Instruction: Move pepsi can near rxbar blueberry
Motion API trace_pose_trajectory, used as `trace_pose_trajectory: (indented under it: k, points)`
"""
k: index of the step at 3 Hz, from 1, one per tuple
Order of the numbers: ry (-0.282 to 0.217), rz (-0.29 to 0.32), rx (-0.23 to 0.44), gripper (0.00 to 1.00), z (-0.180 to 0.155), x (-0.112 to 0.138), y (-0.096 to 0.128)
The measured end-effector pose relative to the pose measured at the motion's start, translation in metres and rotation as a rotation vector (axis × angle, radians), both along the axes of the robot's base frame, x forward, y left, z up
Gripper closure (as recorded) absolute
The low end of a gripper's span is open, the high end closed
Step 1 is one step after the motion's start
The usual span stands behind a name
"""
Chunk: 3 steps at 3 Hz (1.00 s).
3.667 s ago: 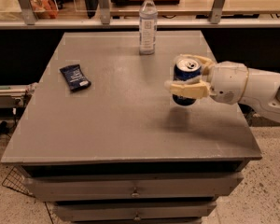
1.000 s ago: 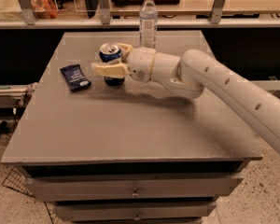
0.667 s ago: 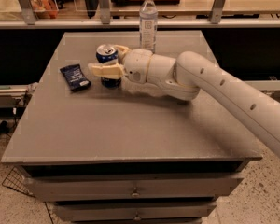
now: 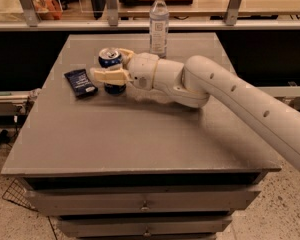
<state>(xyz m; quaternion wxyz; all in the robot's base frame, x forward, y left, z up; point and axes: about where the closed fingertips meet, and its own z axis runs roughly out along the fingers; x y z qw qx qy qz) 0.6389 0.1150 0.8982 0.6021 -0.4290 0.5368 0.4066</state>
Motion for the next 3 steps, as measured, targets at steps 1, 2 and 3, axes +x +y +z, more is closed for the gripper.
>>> trace_pose_trajectory:
  k: [1,2,3]
  points:
    - [0.022,0.034,0.022,0.06,-0.001,-0.008,0.015]
    - [0.035,0.057,0.028,0.00,-0.002,-0.012,0.020]
    - [0.010,0.061,0.012,0.00,0.005,-0.015,0.008]
